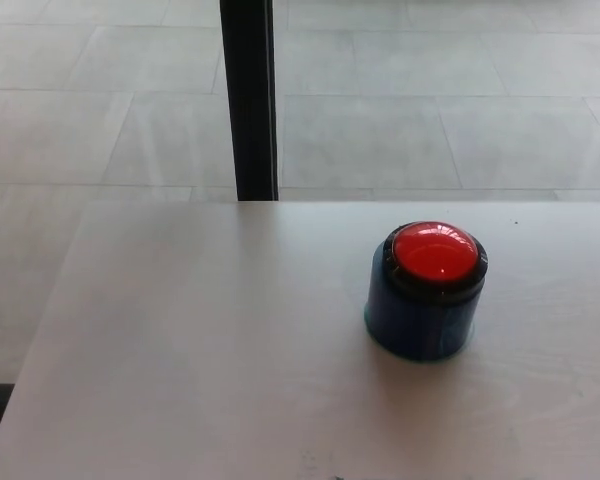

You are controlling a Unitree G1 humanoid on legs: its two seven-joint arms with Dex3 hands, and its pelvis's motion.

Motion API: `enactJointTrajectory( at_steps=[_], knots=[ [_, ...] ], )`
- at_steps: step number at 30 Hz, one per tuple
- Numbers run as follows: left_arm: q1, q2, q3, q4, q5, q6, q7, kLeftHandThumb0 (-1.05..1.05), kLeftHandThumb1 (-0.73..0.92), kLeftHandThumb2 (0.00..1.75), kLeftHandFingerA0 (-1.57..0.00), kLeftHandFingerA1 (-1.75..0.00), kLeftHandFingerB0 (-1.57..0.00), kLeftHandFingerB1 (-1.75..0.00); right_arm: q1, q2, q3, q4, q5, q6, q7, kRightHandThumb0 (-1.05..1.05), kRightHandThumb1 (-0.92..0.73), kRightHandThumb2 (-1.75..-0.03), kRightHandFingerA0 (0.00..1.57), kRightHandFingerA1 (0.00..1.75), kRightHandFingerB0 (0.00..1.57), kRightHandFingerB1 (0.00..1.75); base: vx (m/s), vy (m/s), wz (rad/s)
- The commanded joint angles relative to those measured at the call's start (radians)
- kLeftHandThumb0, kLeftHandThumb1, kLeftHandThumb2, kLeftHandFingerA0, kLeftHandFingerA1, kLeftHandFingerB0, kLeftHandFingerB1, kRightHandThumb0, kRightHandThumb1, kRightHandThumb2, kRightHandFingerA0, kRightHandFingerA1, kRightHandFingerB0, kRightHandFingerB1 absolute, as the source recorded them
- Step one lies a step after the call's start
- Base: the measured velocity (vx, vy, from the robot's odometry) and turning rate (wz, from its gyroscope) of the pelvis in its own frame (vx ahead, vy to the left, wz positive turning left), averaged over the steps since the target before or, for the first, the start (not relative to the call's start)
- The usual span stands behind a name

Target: The robot uses its right hand to press the red button kept in the middle of the desk

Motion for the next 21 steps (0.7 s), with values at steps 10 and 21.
enactJointTrajectory(
  at_steps=[10, 21],
  knots=[
    [-0.09, 0.085, 0.192, 0.123, -0.129, 0.002, 0.049, -0.46, 0.55, 1.11, -0.55, -1.36, -0.42, -1.08, -0.276, -0.128, -0.395, -0.245, 0.34, 0.209, -0.239, -0.61, -0.53, -0.57, 0.74, 0.56, 0.56, 0.43, 0.0, 0.0, 0.0],
    [-0.1, 0.088, 0.218, 0.139, -0.133, -0.003, 0.053, -0.46, 0.54, 1.12, -0.56, -1.41, -0.46, -1.13, -0.715, -0.355, -0.352, -0.183, 0.279, 0.226, -0.296, -0.75, -0.52, -0.57, 1.04, 0.64, 0.72, 0.55, 0.0, 0.0, 0.0]
  ],
)
